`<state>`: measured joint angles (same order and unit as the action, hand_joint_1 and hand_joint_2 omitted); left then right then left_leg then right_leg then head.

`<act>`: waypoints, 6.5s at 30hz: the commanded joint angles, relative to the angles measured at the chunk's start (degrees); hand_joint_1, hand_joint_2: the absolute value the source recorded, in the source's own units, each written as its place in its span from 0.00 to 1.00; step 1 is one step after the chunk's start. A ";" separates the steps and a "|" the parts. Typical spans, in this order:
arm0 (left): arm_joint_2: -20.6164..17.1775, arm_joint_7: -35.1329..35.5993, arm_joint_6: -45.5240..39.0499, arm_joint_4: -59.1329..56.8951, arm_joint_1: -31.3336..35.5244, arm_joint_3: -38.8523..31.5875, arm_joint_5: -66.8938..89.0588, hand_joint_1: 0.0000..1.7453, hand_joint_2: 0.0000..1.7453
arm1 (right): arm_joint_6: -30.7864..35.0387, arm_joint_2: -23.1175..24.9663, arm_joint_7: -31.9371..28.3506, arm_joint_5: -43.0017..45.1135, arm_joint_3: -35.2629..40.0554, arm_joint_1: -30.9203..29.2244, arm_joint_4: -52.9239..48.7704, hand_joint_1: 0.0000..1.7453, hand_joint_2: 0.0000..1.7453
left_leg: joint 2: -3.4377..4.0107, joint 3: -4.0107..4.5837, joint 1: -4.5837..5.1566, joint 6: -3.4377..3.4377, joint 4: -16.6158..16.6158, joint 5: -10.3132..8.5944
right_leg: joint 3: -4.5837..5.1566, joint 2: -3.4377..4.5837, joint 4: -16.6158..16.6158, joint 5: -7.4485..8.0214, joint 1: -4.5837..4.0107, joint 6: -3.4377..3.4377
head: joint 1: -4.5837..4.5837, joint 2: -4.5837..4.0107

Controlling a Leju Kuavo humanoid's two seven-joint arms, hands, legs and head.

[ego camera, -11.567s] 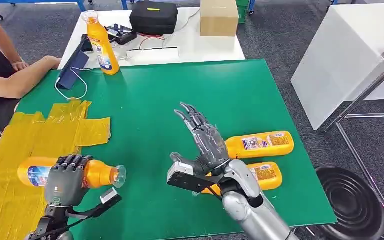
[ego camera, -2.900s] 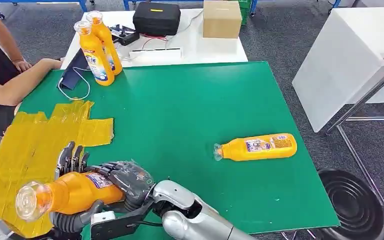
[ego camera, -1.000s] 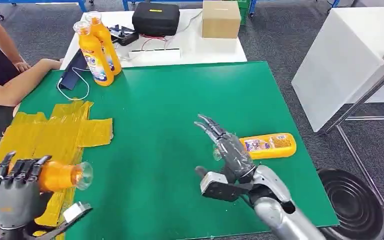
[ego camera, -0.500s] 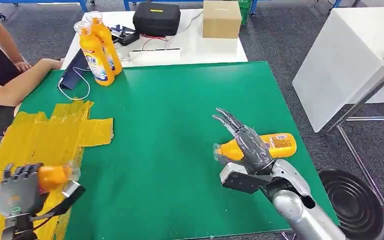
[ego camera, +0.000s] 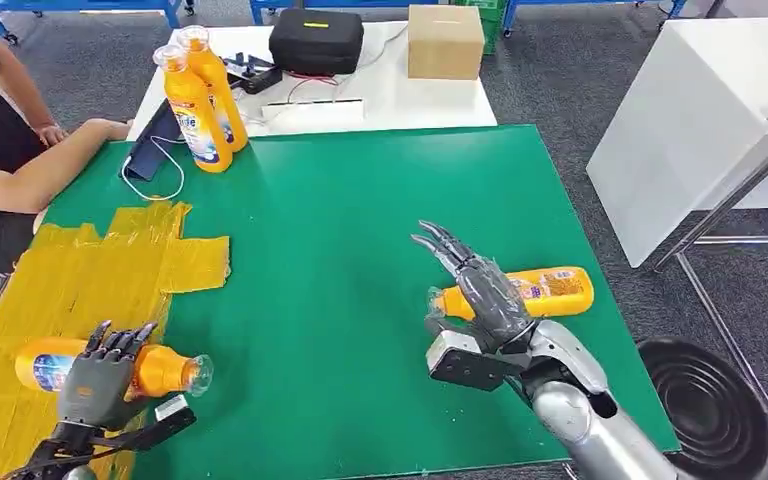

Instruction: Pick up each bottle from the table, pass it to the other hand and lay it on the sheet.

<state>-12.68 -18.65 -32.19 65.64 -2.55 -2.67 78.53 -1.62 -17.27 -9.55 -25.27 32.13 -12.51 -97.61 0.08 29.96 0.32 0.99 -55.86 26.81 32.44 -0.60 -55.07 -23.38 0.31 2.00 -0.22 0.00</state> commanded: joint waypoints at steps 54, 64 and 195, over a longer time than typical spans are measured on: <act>21.39 -21.00 58.00 36.10 -9.62 -13.06 -78.00 0.00 0.00 | -3.78 -11.69 -1.06 -14.27 -37.37 21.37 -1.71 0.00 1.00 | -0.25 0.31 0.12 0.11 -0.12 0.05 | 0.37 -0.22 -0.01 -0.06 0.10 0.04 | -0.02 0.00; 20.41 -21.05 59.32 35.97 -9.78 -11.03 -78.66 0.00 0.00 | -5.68 -12.39 1.13 -14.42 -37.71 20.03 0.15 0.00 1.00 | -0.03 0.22 0.11 0.08 -0.03 0.04 | 0.34 0.00 0.06 0.02 0.08 0.01 | 0.00 0.00; 22.15 -8.32 49.27 24.62 1.15 12.03 -82.80 0.00 1.00 | 1.39 29.42 5.17 -2.84 11.34 -20.35 37.03 1.00 1.00 | 0.15 0.22 0.01 0.02 -0.03 -0.11 | 0.42 0.17 -0.08 0.10 -0.01 0.06 | -0.02 0.02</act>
<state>9.79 -27.28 17.05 95.45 -3.74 8.09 -4.28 -0.44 10.03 -4.66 -27.78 36.91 -27.86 -70.65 0.16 30.36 0.38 1.09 -55.92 26.65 33.02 -0.55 -55.21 -23.28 0.34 2.10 -0.24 0.02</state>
